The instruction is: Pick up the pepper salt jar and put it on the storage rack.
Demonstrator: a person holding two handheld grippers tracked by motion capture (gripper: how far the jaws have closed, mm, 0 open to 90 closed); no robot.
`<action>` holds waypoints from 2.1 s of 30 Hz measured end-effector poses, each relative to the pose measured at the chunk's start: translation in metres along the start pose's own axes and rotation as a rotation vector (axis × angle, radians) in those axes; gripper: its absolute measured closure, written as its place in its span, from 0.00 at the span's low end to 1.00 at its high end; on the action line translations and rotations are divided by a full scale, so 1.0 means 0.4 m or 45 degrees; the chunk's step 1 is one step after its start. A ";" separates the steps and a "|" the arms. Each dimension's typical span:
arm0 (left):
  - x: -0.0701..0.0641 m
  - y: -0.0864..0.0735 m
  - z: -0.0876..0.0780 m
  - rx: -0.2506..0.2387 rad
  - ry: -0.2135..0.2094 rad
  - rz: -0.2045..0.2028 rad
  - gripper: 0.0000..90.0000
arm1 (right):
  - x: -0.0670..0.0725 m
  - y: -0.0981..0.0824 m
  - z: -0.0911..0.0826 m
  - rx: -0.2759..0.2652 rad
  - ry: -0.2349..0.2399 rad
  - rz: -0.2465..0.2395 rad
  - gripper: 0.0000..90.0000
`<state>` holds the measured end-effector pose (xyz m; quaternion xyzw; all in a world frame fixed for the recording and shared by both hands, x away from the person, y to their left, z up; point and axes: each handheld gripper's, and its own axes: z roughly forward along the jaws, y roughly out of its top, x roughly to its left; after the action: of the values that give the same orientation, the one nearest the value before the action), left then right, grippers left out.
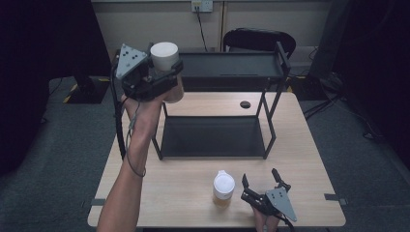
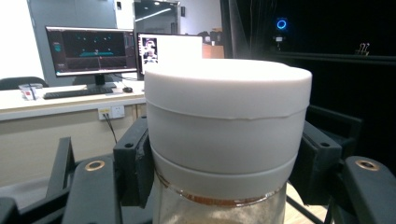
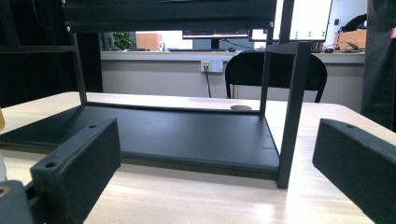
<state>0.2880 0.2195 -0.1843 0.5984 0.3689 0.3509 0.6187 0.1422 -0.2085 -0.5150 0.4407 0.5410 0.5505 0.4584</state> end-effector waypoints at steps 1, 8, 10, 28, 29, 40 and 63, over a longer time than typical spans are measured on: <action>0.003 0.008 0.009 0.004 0.006 -0.009 0.39 | 0.000 0.000 0.000 0.000 0.000 0.000 0.00; 0.008 0.043 0.066 -0.005 0.040 0.000 0.39 | -0.001 0.000 0.000 0.000 0.002 0.001 0.00; 0.006 0.046 0.084 -0.008 0.049 0.008 0.39 | -0.001 0.000 0.000 0.000 0.004 0.001 0.00; -0.018 0.026 0.214 -0.007 0.098 0.051 0.39 | -0.002 0.000 -0.004 0.001 0.012 0.001 0.00; -0.019 0.024 0.219 -0.007 0.105 0.055 0.39 | -0.003 0.000 -0.004 0.001 0.012 0.000 0.00; -0.020 0.013 0.251 0.025 0.154 0.040 0.39 | -0.003 0.001 -0.004 0.001 0.013 0.001 0.00; -0.016 -0.004 0.259 0.021 0.152 0.032 0.38 | -0.003 0.001 -0.004 0.002 0.013 0.001 0.00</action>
<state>0.3757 0.1638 -0.1843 0.5861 0.4005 0.3907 0.5861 0.1409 -0.2099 -0.5147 0.4386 0.5434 0.5525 0.4551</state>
